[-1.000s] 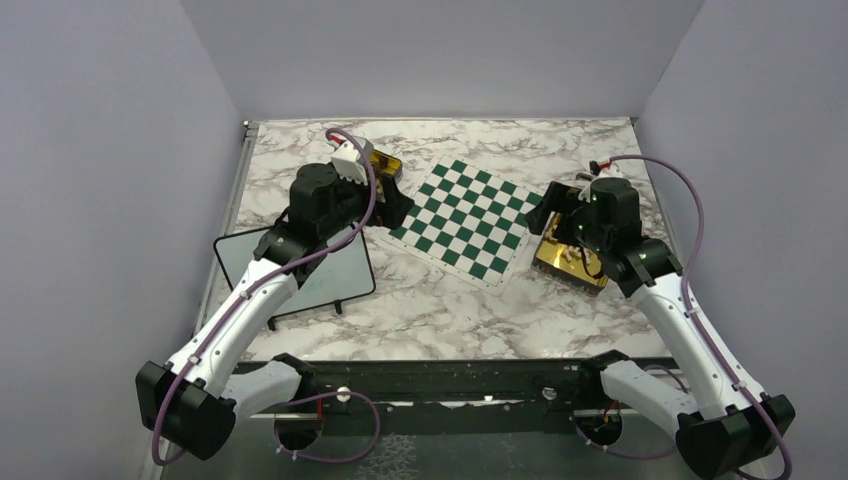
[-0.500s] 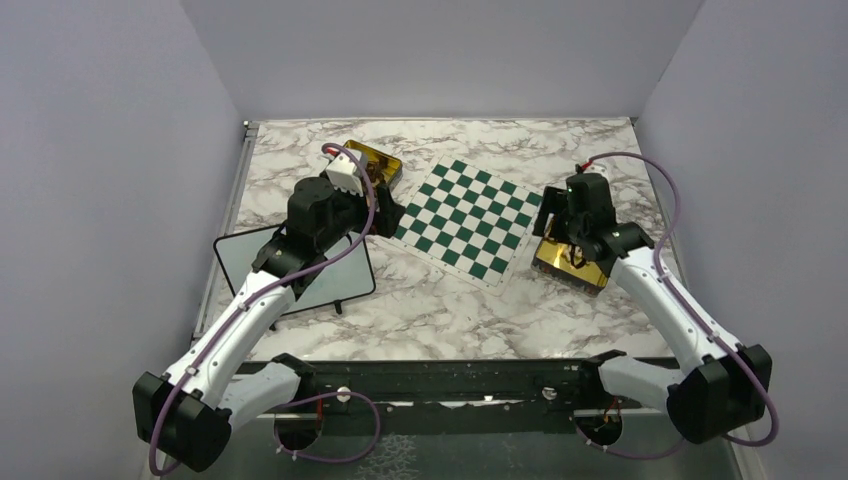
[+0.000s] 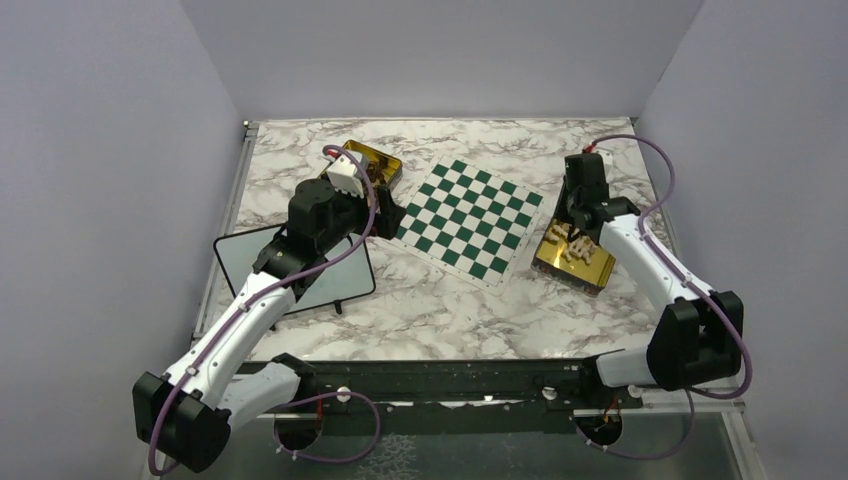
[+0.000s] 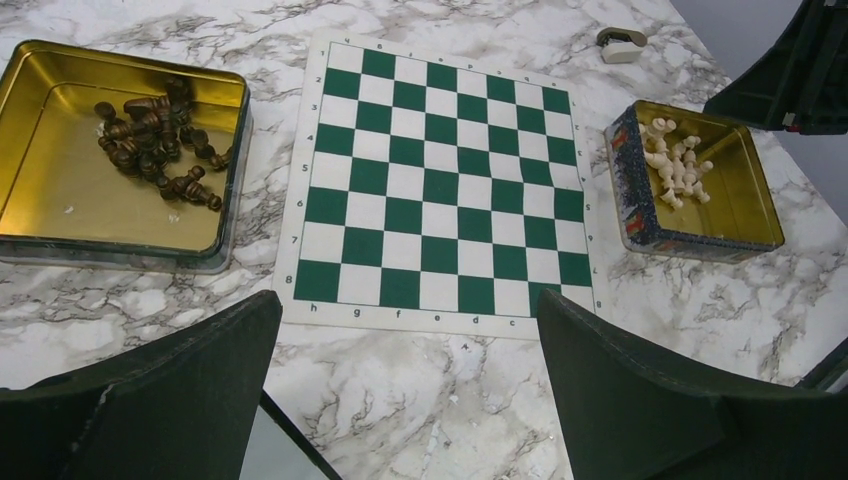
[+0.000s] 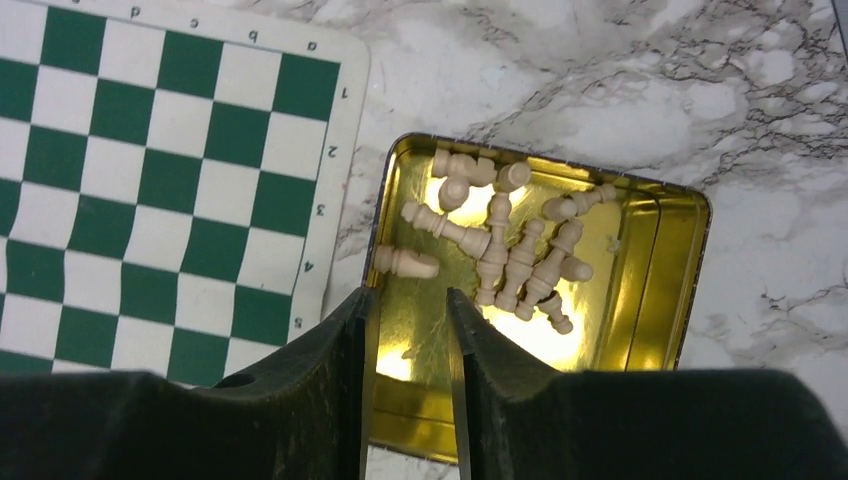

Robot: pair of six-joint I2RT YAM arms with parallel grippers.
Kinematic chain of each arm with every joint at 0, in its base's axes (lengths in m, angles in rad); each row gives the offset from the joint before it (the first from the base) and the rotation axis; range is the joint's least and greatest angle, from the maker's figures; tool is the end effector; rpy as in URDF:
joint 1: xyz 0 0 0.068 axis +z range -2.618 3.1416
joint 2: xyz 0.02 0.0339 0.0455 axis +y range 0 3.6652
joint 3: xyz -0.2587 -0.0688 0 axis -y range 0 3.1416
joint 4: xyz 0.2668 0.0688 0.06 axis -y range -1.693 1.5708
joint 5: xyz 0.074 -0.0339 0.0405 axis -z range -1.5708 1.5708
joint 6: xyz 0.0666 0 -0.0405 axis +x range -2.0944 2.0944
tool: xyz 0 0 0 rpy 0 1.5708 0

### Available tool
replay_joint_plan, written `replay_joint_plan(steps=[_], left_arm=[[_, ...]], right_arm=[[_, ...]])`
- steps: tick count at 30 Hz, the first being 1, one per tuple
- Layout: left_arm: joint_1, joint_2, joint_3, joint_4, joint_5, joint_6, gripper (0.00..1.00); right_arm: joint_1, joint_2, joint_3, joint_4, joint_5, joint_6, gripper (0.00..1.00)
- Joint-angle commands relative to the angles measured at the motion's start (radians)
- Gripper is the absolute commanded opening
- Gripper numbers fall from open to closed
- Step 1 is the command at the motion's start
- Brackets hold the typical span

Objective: Set up the chess pieces on the board
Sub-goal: Pick up the chess piece from the storage box.

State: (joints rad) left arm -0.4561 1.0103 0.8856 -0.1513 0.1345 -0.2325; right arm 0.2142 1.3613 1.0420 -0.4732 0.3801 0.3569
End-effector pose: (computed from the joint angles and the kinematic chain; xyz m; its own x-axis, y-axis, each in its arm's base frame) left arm 0.2559 -0.1355 0.3208 -0.3653 -0.0751 -0.9278 0.4811 0.8381 -0.2572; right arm 0.3313 0.0468 0.2430 -0.6320 0.1945 -0.7501 0.2966 0.9550 -0.0023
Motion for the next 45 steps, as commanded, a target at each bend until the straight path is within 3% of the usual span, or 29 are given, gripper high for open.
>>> replay_joint_plan(steps=[1, 11, 24, 31, 45], left_arm=[[-0.01, -0.025, -0.011, 0.031, 0.006, -0.012, 0.99], [-0.011, -0.047, -0.022, 0.027, -0.013, -0.004, 0.99], [-0.012, -0.082, -0.026, 0.021, -0.034, 0.005, 0.99], [-0.012, -0.083, -0.027, 0.024, -0.023, -0.004, 0.99], [-0.014, -0.087, -0.027, 0.024, -0.023, -0.002, 0.99]], right_arm=[[-0.051, 0.051, 0.026, 0.088, 0.022, 0.009, 0.35], [-0.132, 0.166, -0.004, 0.216, -0.082, 0.002, 0.37], [-0.144, 0.244, -0.021, 0.233, -0.075, -0.009, 0.41], [-0.145, 0.275, -0.009, 0.242, -0.078, -0.016, 0.36], [-0.145, 0.293, -0.022, 0.248, -0.054, -0.005, 0.36]])
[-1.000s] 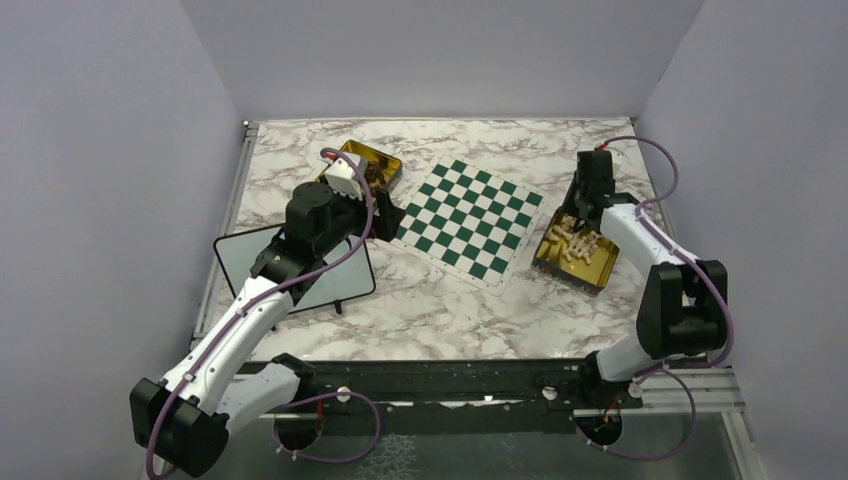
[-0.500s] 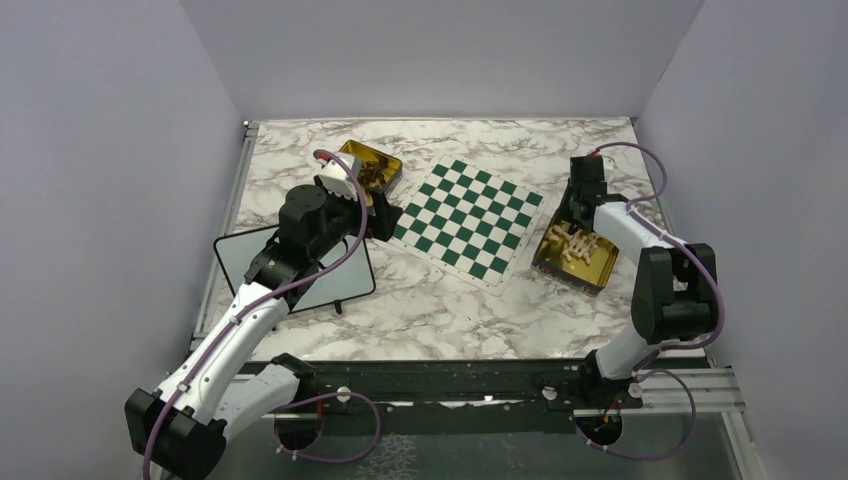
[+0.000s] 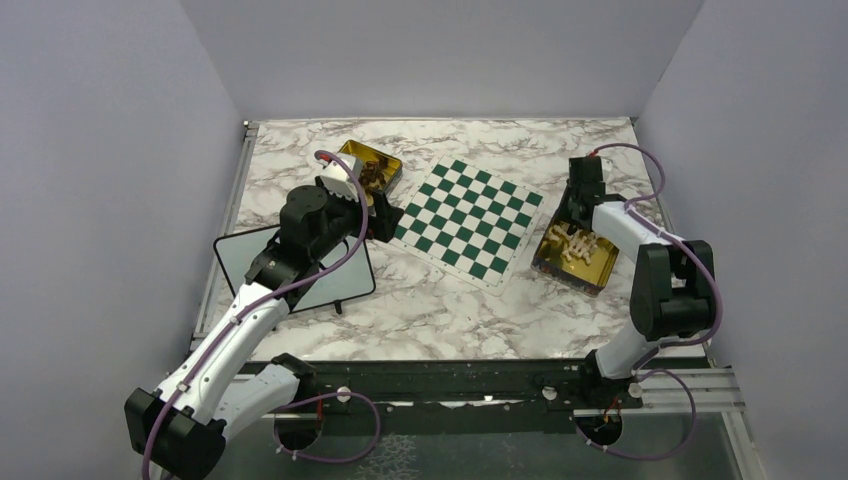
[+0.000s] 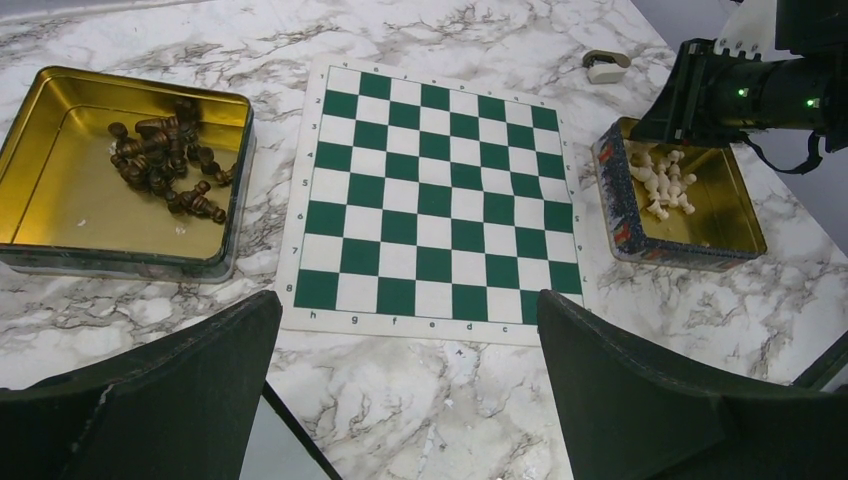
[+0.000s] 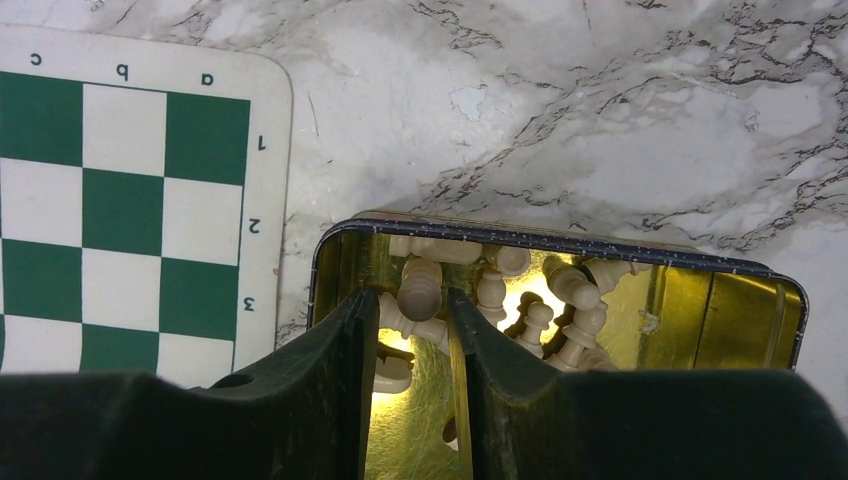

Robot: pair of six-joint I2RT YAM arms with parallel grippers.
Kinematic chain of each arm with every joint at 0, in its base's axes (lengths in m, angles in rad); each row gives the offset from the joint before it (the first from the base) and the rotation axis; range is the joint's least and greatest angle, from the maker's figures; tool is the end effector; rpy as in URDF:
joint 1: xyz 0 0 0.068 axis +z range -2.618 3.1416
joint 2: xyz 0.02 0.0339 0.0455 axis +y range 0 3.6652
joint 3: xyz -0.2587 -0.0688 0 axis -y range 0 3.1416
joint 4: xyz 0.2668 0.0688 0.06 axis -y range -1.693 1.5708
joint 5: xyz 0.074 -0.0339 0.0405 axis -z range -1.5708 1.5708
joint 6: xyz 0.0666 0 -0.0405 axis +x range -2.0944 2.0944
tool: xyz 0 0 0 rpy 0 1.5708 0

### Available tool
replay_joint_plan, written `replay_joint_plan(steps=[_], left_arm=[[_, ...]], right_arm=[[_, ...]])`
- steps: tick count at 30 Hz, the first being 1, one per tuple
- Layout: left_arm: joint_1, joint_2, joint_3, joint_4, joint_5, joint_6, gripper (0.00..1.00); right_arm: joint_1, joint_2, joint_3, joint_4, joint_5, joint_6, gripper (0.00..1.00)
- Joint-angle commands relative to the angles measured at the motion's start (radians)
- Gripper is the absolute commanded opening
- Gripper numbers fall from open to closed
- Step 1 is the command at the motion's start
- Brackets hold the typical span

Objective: Set up the chess pieces on the board
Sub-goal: Pick up the chess piece from the storage box.

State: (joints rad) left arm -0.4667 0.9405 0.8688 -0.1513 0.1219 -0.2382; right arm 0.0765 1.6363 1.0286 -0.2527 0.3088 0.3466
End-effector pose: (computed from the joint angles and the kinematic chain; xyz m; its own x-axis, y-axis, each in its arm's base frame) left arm 0.2416 -0.1308 0.3322 -0.3223 -0.0999 -0.9414 0.4903 0.8330 -0.2562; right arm 0.3803 0.0088 0.1644 -0.6685 0.2733 -0.6916 0.3742 0.9274 0.0048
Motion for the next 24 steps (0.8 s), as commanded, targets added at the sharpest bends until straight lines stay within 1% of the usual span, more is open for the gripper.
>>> replay_joint_plan(steps=[1, 8, 14, 18, 24], left_arm=[[-0.004, -0.016, -0.011, 0.024, -0.01, 0.004, 0.99], [-0.004, -0.017, -0.01, 0.024, -0.009, 0.004, 0.99], [-0.004, -0.019, -0.011, 0.023, -0.013, 0.007, 0.99], [-0.006, -0.016, -0.011, 0.022, -0.01, 0.007, 0.99], [-0.006, -0.009, -0.013, 0.025, -0.008, 0.002, 0.99]], right_arm=[[-0.007, 0.021, -0.007, 0.025, 0.02, 0.007, 0.36], [-0.007, 0.033, -0.004, 0.024, 0.024, 0.005, 0.33], [-0.007, 0.025, -0.001, 0.018, 0.027, -0.001, 0.24], [-0.007, -0.013, 0.003, -0.017, 0.034, 0.007, 0.2], [-0.006, -0.084, 0.05, -0.109, 0.076, -0.005, 0.18]])
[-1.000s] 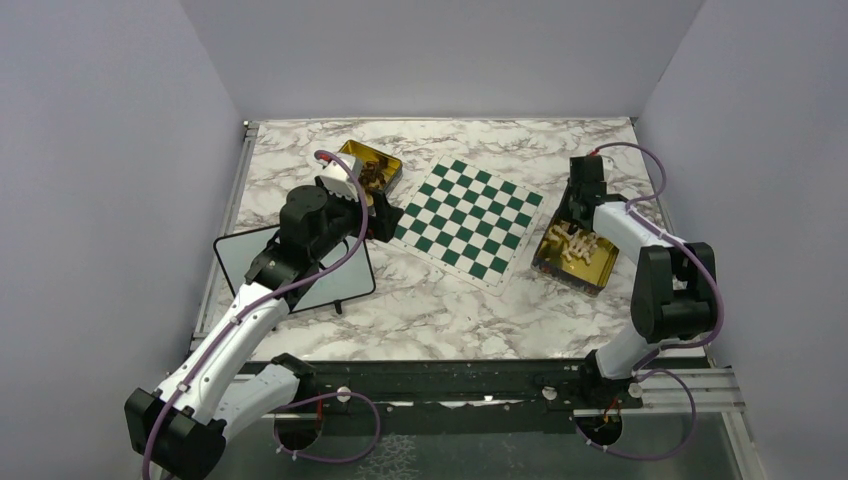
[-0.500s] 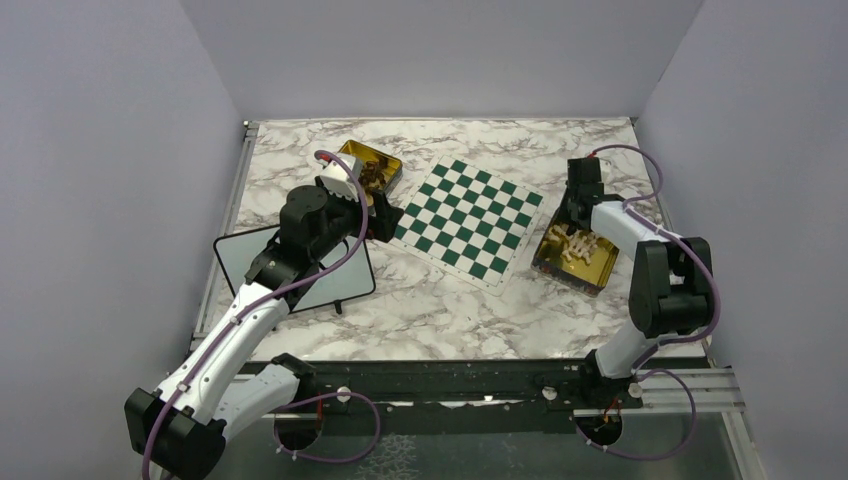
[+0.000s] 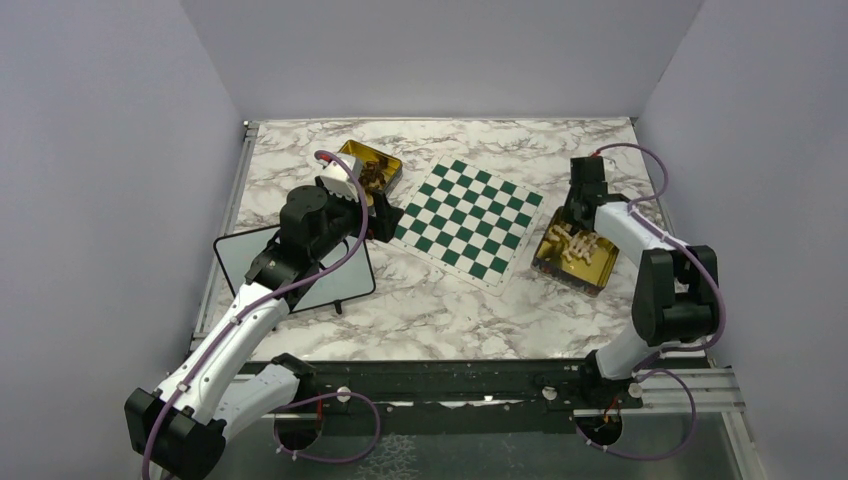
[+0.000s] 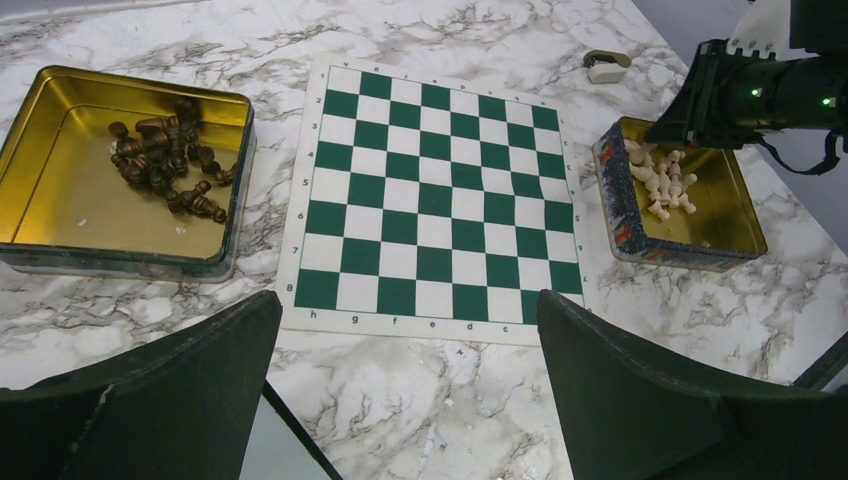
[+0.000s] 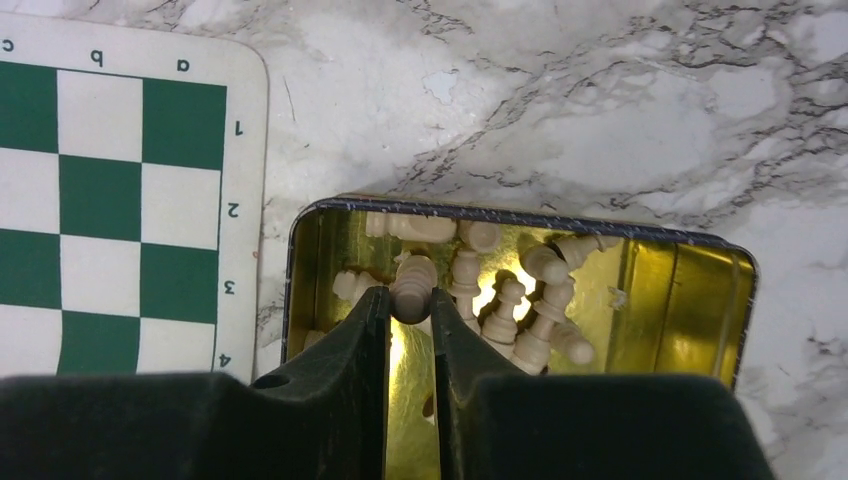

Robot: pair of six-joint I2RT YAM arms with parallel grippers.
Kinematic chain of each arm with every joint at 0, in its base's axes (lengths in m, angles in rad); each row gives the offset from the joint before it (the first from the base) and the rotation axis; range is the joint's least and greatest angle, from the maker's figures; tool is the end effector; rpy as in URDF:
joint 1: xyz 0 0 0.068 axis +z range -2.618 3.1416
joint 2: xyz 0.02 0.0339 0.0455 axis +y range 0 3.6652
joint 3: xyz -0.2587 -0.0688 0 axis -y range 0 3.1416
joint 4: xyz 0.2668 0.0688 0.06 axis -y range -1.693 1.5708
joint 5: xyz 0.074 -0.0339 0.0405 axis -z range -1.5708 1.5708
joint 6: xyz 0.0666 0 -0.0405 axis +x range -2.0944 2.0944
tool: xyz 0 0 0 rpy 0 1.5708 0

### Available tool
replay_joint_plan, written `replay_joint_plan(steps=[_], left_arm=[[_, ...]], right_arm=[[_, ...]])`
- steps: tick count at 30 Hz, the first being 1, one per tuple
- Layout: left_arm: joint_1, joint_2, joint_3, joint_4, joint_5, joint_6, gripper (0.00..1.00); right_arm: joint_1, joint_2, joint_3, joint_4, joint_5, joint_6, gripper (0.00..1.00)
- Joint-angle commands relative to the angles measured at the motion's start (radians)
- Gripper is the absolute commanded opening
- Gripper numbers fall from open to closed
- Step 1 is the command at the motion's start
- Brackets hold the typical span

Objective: Set up the chess pieces on the board
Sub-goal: Pick up the chess piece from the storage box, then place the chess piece on the chessboard.

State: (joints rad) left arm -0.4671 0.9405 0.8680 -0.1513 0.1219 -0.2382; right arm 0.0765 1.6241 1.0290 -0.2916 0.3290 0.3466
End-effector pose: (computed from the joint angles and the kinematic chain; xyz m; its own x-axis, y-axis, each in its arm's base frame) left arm 0.2415 -0.1309 0.3319 -0.3230 -0.0994 -0.9412 0.4905 0.8329 -0.2563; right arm 0.3755 0.0072 0.1658 -0.6822 0.2701 -0.6794 0.3860 0.9223 -0.0208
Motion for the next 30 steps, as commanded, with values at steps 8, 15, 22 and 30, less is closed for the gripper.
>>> replay_joint_plan(steps=[8, 15, 22, 30], left_arm=[[-0.007, -0.002, -0.011, 0.026, -0.002, 0.0, 0.99], [-0.006, -0.002, -0.012, 0.026, -0.001, -0.001, 0.99], [-0.006, 0.0, -0.014, 0.026, -0.008, 0.0, 0.99], [-0.007, -0.001, -0.014, 0.026, -0.016, 0.004, 0.99]], right_arm=[[0.009, -0.13, 0.148, -0.127, -0.032, 0.0, 0.17], [0.058, -0.063, 0.283, -0.097, -0.188, -0.018, 0.16], [0.148, 0.136, 0.474, -0.154, -0.169, -0.061, 0.16], [0.204, 0.347, 0.658, -0.219, -0.18, -0.083, 0.16]])
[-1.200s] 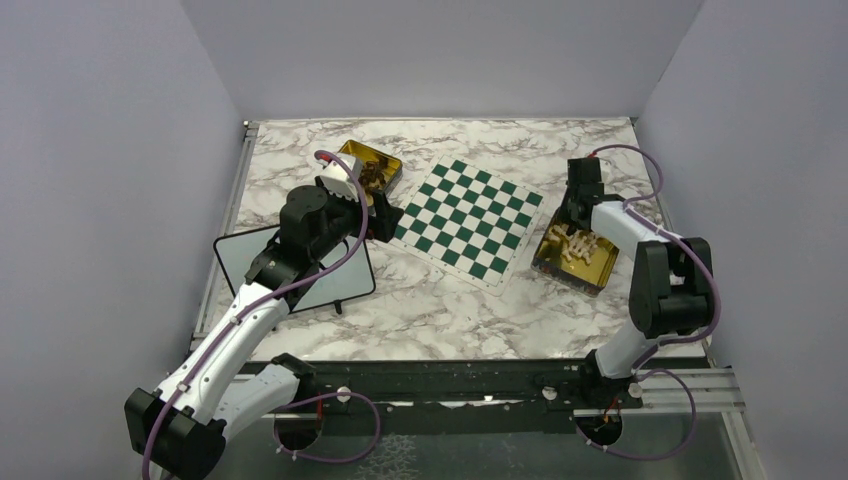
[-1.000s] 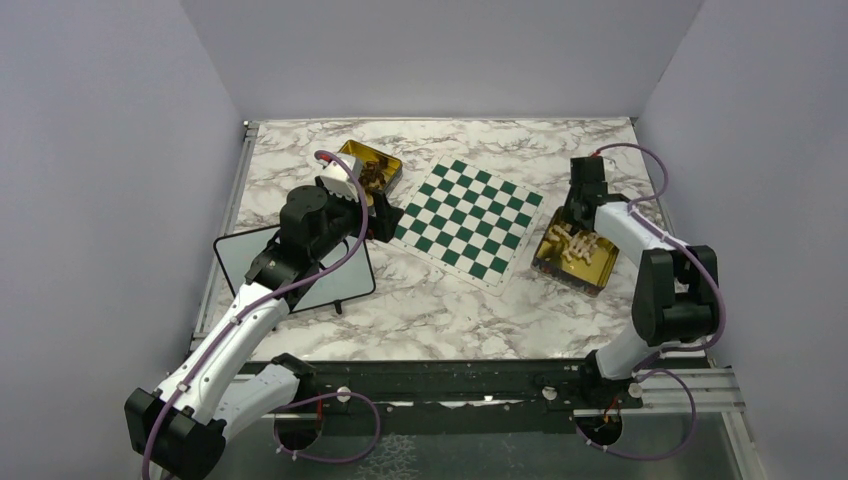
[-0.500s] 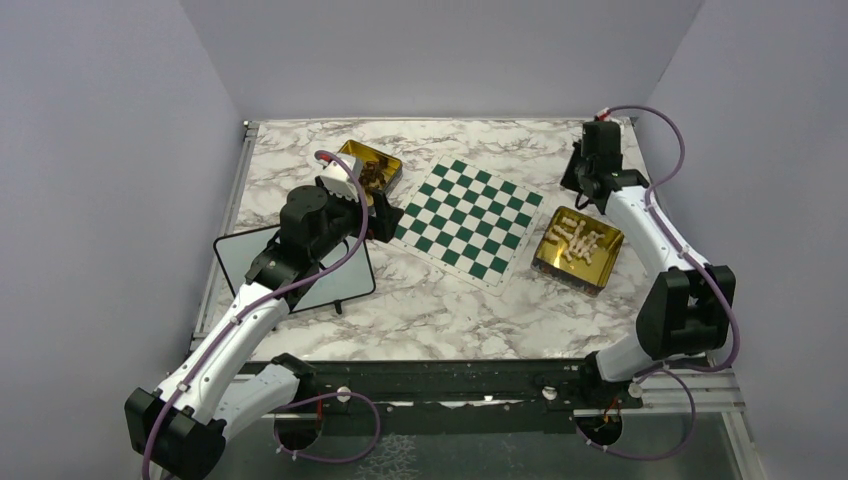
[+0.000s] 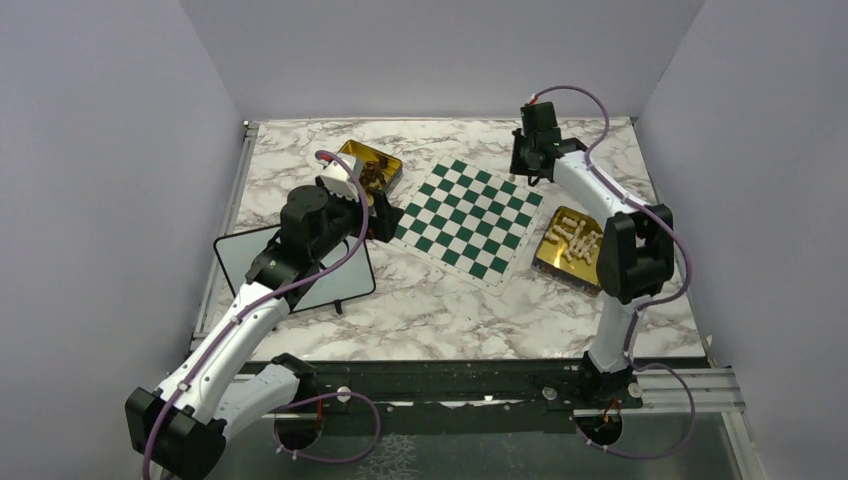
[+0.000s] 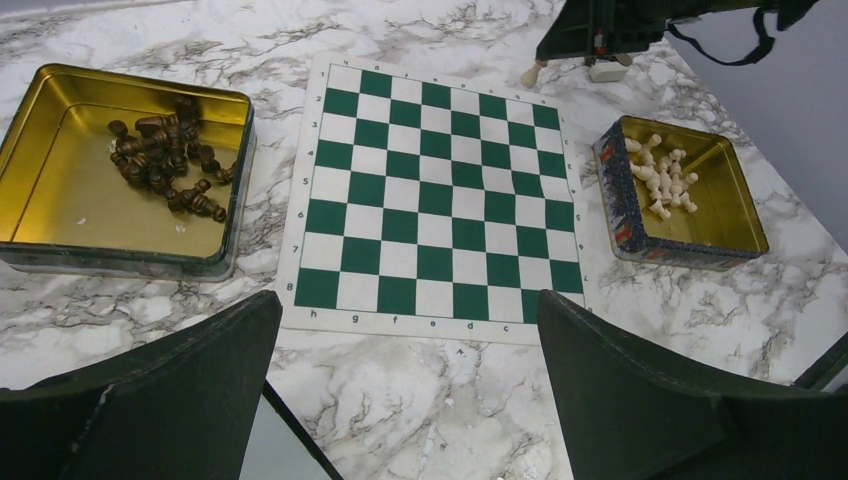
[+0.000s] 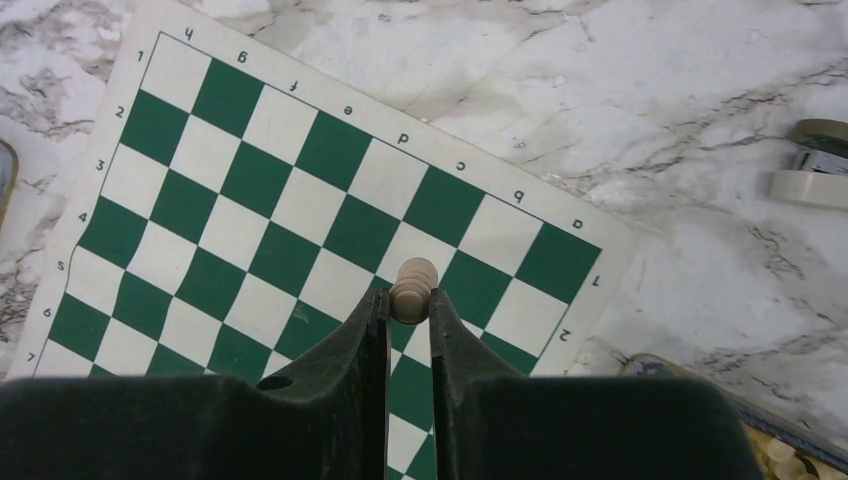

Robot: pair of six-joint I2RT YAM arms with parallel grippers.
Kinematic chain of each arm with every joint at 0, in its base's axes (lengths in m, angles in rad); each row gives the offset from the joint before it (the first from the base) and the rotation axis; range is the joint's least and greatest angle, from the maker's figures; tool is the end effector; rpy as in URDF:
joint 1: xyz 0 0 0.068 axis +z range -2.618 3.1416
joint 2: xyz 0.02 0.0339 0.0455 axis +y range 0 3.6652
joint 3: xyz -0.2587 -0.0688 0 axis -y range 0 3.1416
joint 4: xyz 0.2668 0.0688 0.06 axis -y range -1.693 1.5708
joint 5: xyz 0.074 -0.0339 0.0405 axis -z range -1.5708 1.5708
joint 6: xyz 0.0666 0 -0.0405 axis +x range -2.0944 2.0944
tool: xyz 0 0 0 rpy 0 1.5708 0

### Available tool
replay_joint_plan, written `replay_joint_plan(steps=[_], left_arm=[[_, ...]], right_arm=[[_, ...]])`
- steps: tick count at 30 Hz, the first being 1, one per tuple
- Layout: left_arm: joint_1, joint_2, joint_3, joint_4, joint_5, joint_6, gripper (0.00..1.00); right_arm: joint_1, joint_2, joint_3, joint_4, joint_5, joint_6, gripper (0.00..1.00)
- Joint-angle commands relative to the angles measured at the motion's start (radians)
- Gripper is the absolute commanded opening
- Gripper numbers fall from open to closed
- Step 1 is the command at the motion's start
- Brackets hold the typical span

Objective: Set up the chess pieces on the board
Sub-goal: Place the chess piece on the chessboard.

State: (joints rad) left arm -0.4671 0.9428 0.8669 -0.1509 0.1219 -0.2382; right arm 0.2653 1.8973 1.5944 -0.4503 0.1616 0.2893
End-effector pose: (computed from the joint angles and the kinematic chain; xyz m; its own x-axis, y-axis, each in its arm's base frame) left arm 0.2420 -0.1311 0.3309 -0.3255 -0.0981 -0.9404 0.4898 0.8333 -0.2565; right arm 0.4636 0.1148 0.2406 -0.6741 0.1086 -0.7306 0.0488 0.9935 0.1026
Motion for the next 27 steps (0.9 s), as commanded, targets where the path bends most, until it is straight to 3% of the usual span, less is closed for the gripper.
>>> replay_joint_plan(steps=[1, 12, 27], left_arm=[[-0.006, -0.003, -0.012, 0.024, -0.015, 0.004, 0.99], [-0.007, -0.004, -0.012, 0.024, -0.02, 0.007, 0.99], [-0.006, -0.005, -0.012, 0.024, -0.02, 0.008, 0.99]], right_arm=[[0.018, 0.102, 0.117, -0.071, -0.014, -0.025, 0.16], [0.021, 0.269, 0.263, -0.121, -0.039, -0.014, 0.16], [0.022, 0.358, 0.342, -0.112, -0.069, 0.009, 0.16]])
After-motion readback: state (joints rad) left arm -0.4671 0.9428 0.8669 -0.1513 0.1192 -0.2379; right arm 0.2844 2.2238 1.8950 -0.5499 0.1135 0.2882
